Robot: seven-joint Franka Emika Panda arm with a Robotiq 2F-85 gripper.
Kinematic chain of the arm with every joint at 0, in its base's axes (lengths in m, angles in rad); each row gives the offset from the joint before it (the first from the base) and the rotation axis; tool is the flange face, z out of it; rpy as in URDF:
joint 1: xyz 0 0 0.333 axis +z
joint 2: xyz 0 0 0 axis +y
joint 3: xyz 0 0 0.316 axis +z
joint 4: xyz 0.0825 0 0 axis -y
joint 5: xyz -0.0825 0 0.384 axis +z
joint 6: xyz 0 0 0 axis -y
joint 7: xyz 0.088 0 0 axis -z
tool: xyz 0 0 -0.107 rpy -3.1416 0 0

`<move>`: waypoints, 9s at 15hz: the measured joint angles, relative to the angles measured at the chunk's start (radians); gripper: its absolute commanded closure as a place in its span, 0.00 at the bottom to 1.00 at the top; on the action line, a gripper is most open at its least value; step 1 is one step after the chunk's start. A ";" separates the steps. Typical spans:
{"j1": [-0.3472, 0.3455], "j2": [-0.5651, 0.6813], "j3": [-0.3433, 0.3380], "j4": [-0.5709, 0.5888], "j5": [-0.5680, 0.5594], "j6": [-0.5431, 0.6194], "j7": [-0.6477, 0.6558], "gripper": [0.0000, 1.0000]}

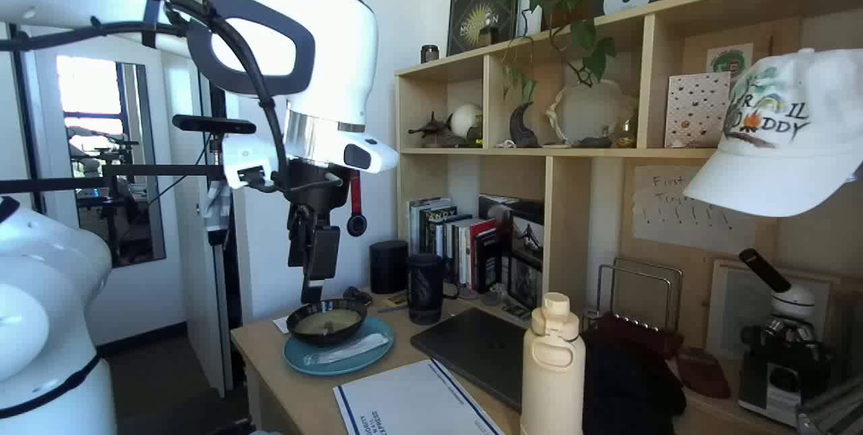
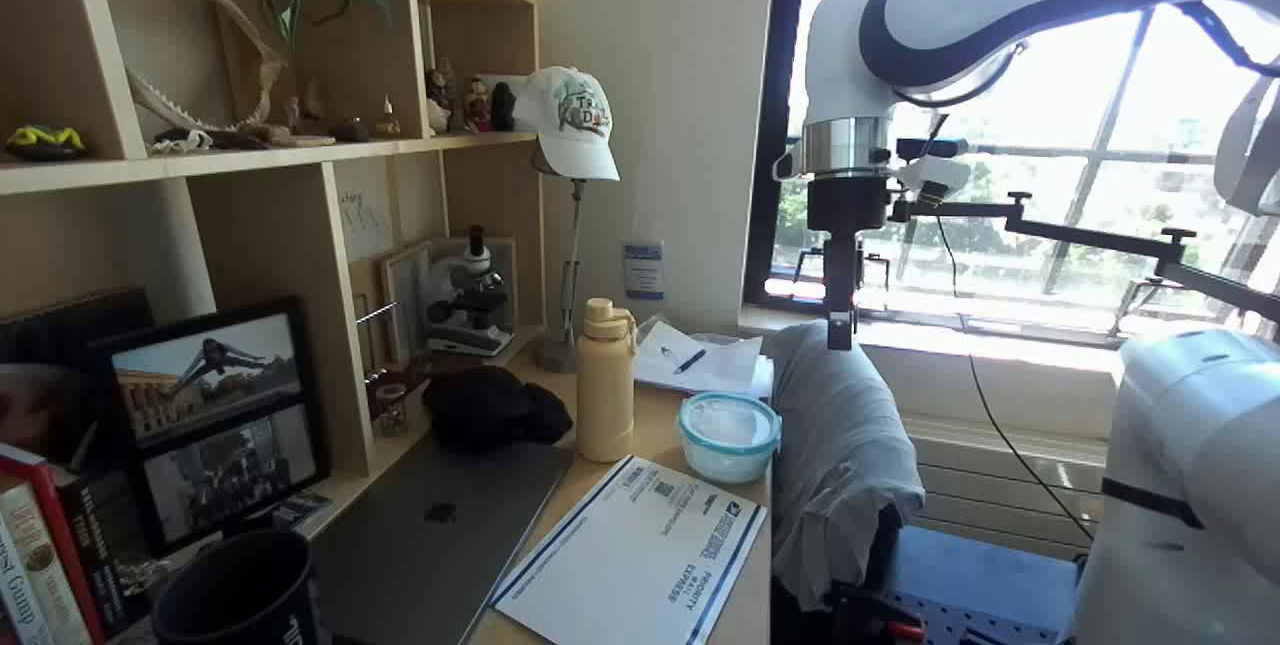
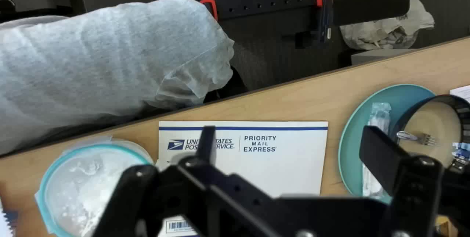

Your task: Pick up the fork from the bowl and put it on the plate under the bowl

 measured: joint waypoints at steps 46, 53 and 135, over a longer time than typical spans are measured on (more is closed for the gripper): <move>0.408 0.606 0.431 0.114 0.005 0.513 -0.375 0.00; 0.418 0.791 0.509 0.192 0.004 0.690 -0.375 0.00; 0.324 0.628 0.509 -0.187 0.318 1.046 0.230 0.98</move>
